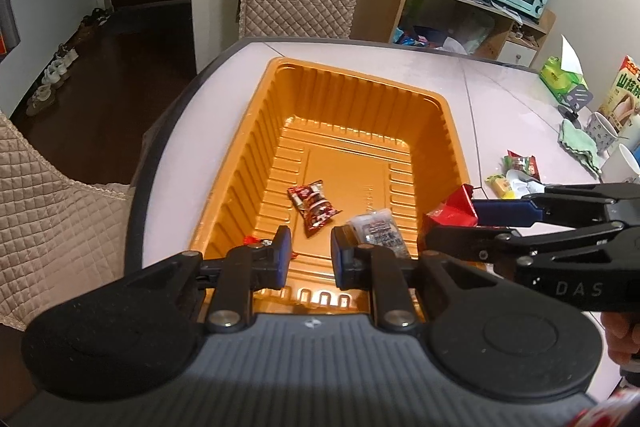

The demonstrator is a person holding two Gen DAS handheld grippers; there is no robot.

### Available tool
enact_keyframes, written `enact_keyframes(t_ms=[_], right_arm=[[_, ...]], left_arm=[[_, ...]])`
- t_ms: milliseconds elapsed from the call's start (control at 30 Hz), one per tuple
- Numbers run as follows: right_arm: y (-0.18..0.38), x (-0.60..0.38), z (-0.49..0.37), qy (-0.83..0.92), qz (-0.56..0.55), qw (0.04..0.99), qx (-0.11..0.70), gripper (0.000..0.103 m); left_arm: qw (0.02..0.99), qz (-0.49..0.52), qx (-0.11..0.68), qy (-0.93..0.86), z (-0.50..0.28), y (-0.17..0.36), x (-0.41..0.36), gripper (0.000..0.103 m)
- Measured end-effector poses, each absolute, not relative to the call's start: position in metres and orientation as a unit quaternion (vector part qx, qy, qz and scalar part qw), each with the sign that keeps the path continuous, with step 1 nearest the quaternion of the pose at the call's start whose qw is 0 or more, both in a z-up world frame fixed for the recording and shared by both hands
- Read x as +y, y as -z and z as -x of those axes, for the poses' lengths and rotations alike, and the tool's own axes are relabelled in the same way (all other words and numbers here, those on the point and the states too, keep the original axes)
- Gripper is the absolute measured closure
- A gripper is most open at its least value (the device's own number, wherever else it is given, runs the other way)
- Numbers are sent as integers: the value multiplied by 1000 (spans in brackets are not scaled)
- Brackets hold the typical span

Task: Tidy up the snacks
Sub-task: 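Lower the red pillow packet into the tray and open the right gripper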

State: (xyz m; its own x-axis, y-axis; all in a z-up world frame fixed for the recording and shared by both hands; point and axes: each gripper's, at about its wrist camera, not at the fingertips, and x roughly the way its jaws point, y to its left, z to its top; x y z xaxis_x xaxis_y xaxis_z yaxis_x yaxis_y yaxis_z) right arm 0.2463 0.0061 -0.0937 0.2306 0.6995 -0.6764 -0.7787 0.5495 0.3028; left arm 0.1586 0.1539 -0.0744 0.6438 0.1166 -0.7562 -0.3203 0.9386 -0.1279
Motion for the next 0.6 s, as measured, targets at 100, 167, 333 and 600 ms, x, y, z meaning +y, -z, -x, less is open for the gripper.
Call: enact_keyframes(t_ms=[100, 167, 333, 600], right_arm=[[95, 11, -247, -477, 49, 778, 405, 56], [97, 15, -247, -481, 48, 774, 408, 56], [101, 27, -250, -490, 51, 763, 418, 56], [107, 50, -256, -501, 48, 750, 429, 56]], left_arm=[[896, 123, 407, -126, -158, 71, 156, 84], [893, 121, 414, -129, -158, 70, 157, 84], [886, 125, 425, -137, -156, 72, 162, 84], [882, 128, 428, -152, -151, 73, 170, 84]])
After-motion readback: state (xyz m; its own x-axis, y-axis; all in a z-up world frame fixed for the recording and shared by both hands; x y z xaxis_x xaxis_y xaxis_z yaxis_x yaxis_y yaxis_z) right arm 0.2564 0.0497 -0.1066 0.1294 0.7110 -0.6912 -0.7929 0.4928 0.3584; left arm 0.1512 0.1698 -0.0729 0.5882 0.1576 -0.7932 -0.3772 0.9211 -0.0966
